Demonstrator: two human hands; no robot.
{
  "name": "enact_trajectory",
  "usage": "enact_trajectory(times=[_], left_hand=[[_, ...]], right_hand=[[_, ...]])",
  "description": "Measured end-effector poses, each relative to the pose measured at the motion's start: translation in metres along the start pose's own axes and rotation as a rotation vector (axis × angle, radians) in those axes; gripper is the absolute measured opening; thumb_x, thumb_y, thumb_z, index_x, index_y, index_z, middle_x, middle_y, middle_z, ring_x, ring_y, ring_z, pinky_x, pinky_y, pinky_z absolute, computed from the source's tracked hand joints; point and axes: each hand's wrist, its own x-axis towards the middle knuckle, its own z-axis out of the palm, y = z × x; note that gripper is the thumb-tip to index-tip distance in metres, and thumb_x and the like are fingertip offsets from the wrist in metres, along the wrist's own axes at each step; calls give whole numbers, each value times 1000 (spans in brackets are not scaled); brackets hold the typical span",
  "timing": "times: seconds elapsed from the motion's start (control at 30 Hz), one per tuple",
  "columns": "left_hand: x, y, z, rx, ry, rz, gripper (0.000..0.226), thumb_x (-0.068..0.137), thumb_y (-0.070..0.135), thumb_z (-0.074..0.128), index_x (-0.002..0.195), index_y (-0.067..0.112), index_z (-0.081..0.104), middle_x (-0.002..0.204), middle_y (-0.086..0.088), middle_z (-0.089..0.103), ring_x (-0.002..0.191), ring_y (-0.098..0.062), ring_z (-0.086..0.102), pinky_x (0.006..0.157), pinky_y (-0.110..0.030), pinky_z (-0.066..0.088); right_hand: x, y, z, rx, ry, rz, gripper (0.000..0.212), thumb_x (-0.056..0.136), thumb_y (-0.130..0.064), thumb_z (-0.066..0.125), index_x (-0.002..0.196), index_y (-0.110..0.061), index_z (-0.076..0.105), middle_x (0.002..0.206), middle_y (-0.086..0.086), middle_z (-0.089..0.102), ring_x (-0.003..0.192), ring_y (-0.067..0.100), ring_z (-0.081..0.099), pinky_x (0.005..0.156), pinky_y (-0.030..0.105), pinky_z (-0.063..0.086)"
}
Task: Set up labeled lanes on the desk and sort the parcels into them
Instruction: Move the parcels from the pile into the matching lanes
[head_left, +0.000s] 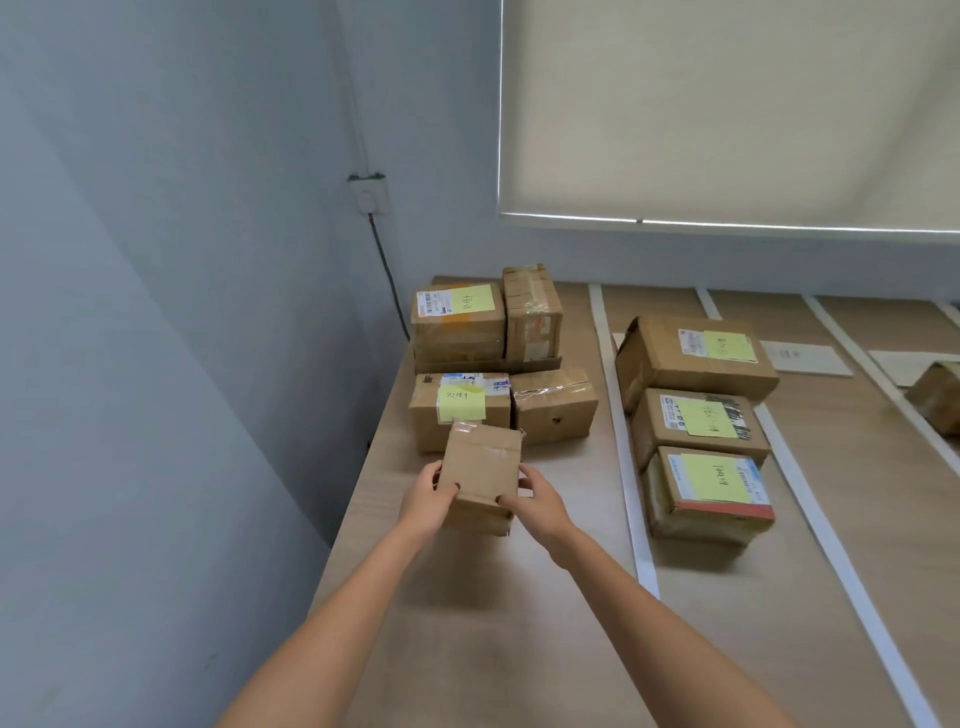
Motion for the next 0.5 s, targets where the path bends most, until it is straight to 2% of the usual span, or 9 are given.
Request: enact_trajectory(times=[0.1,0.23,0.37,0.4,0.5], left_hand=[[-21,23,19,-25,-3,42,44,95,17,48,139,16,41,135,-6,51,119,-23,49,95,-34,43],[-55,51,54,-101,-18,94,40,97,19,44,136,17,40,132,-7,52,116,-22,50,98,-34,43],[-89,76,94,-134,-41,141,40,97,19,42,137,20,38,131,-7,53,111,-19,51,96,-35,44],[-98,83,104,-130,-43,158,42,97,19,42,138,20,37,132,-7,51,108,-17,50,92,-33,44],[-121,98,134,-137,-79,194,48,97,24,43,143,20,30,137,-7,46,94,-7,50,68,-19,43]], right_hand=[[-19,-4,-29,48,19,-33,56,86,-15,60,137,-24,38,119,-1,47,104,15,47,62,16,40],[-51,-6,-77,89,25,-89,66,87,-17,59,142,-32,27,127,-4,40,112,16,42,76,26,43],[-85,0,-128,83,69,-181,67,85,-15,60,142,-33,30,138,-2,41,116,13,42,78,21,43],[-92,2,-141,89,87,-196,67,85,-14,61,142,-31,30,139,0,41,115,13,42,78,19,44],[-112,12,-177,112,126,-181,68,86,-16,62,144,-26,29,140,5,43,109,11,45,62,11,43]])
